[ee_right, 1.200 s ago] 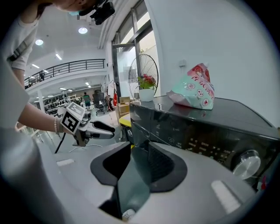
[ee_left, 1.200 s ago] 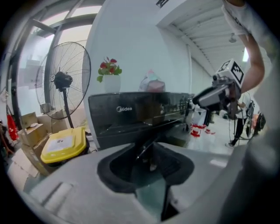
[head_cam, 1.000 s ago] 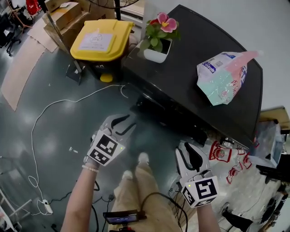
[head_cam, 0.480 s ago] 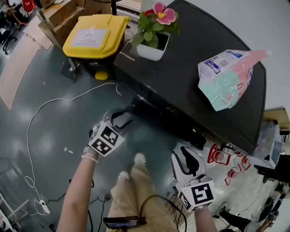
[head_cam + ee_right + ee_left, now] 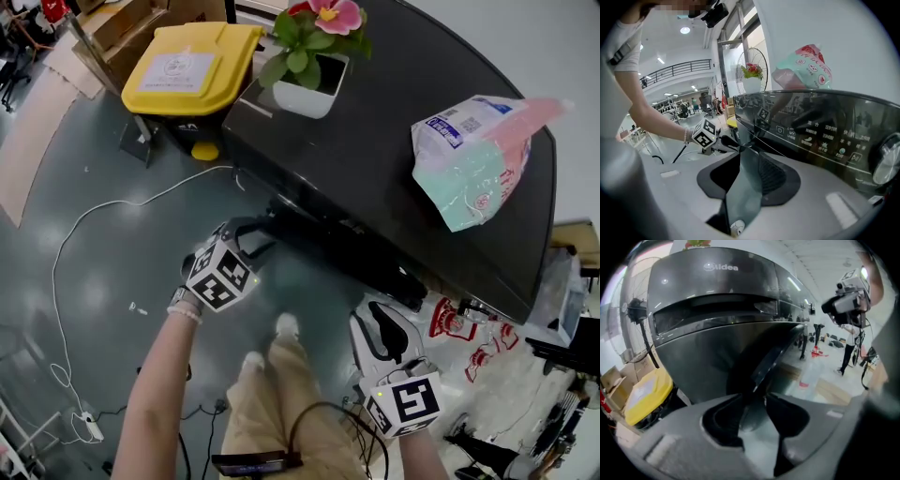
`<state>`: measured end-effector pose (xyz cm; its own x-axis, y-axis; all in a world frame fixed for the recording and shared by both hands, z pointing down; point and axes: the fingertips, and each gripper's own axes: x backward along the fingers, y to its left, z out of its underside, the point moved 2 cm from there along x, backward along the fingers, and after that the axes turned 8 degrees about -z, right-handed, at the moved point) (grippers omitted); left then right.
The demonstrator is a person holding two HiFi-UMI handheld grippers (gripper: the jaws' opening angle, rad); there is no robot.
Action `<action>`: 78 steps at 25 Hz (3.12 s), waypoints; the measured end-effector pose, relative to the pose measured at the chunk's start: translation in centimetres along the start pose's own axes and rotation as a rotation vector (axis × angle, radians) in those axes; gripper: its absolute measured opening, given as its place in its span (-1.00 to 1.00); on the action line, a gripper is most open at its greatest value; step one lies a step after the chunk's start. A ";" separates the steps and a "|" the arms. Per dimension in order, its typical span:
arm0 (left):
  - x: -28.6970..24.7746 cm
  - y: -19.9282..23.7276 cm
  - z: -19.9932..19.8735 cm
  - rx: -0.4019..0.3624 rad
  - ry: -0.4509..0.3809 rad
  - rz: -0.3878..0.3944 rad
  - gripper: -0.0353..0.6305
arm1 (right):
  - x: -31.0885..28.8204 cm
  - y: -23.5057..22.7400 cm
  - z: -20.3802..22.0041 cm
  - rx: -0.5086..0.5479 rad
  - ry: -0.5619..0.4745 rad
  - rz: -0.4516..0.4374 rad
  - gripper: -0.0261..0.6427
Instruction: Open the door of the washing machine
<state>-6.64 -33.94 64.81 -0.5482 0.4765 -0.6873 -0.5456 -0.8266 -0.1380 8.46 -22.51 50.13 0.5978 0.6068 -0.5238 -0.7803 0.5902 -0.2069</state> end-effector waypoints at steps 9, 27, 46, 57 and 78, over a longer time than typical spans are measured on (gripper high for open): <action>-0.2 -0.3 0.0 -0.002 -0.007 -0.006 -0.53 | -0.5 0.4 0.5 -0.006 0.007 -0.017 -0.59; 0.6 -0.6 0.6 0.058 0.003 -0.006 -0.58 | -0.9 2.0 1.8 -0.020 0.022 -0.037 -0.59; 4.8 -4.9 4.3 0.111 0.034 0.021 -0.57 | -1.3 5.1 3.6 -0.079 0.045 -0.020 -0.50; 7.7 -8.6 6.3 0.122 0.064 0.043 -0.62 | -1.1 7.1 7.0 -0.160 0.111 0.036 -0.44; 15.2 -15.4 7.4 0.149 0.023 0.067 -0.91 | 0.2 10.2 9.3 -0.484 0.013 0.167 -0.31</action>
<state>-11.27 -11.74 61.77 -0.5724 0.4133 -0.7082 -0.5973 -0.8019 0.0148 2.31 -11.40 55.58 0.4578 0.6631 -0.5923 -0.8626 0.1697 -0.4766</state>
